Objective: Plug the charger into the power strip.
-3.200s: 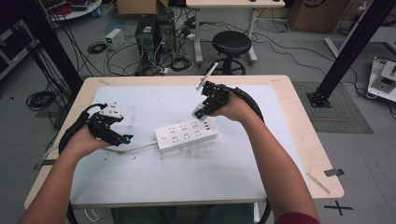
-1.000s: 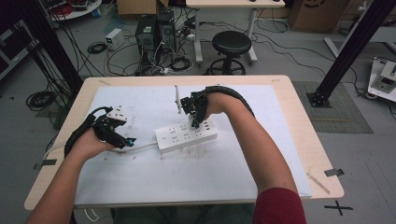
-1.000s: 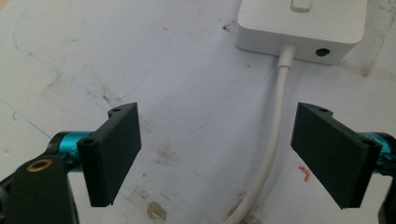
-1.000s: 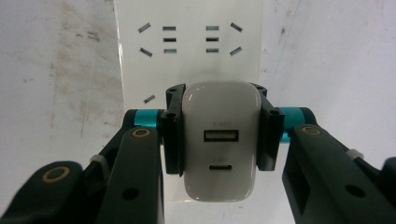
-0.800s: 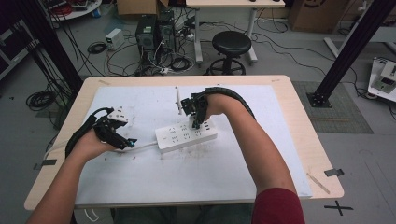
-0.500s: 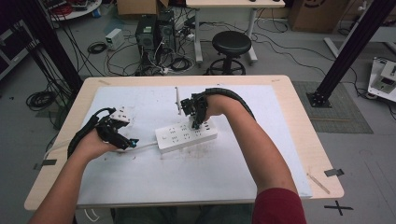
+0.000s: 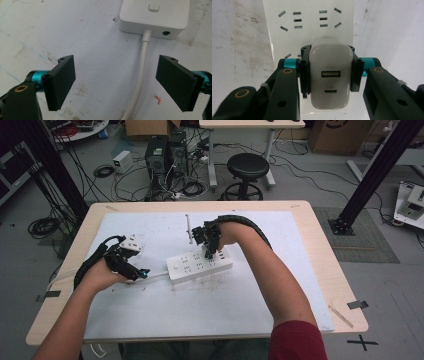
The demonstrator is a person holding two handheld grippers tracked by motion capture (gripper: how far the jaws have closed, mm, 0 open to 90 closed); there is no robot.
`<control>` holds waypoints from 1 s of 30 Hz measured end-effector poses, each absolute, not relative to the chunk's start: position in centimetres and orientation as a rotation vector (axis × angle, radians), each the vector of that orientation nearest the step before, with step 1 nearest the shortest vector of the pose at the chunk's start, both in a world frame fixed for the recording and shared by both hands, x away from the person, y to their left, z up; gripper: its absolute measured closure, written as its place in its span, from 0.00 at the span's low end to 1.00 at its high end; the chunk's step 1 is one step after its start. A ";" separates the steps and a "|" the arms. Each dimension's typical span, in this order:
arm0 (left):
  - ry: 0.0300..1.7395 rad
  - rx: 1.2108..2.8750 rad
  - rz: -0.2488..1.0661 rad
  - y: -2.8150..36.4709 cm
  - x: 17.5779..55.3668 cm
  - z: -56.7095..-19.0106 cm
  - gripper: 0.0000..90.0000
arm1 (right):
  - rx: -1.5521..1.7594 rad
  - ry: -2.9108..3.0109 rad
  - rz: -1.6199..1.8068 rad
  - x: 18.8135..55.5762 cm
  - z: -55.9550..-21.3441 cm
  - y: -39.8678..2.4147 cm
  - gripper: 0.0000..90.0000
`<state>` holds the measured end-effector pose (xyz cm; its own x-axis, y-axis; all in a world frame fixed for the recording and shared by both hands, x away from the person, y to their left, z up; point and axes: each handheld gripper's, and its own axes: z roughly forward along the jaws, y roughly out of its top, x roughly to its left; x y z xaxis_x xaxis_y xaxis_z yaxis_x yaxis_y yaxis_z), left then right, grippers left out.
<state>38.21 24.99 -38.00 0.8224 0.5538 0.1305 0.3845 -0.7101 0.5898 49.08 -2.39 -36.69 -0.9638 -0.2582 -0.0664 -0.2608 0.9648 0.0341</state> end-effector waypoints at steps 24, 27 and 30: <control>0.673 2.414 0.414 25.6 38.2 -37.2 0.18 | -0.189 3.048 0.339 48.9 -34.6 -5.1 0.42; 0.664 2.414 0.418 25.5 38.2 -37.0 0.18 | -0.121 3.044 0.441 48.6 -34.5 -6.0 0.40; 0.650 2.416 0.421 25.4 38.3 -36.9 0.18 | -0.083 3.036 0.538 48.4 -34.3 -6.7 0.37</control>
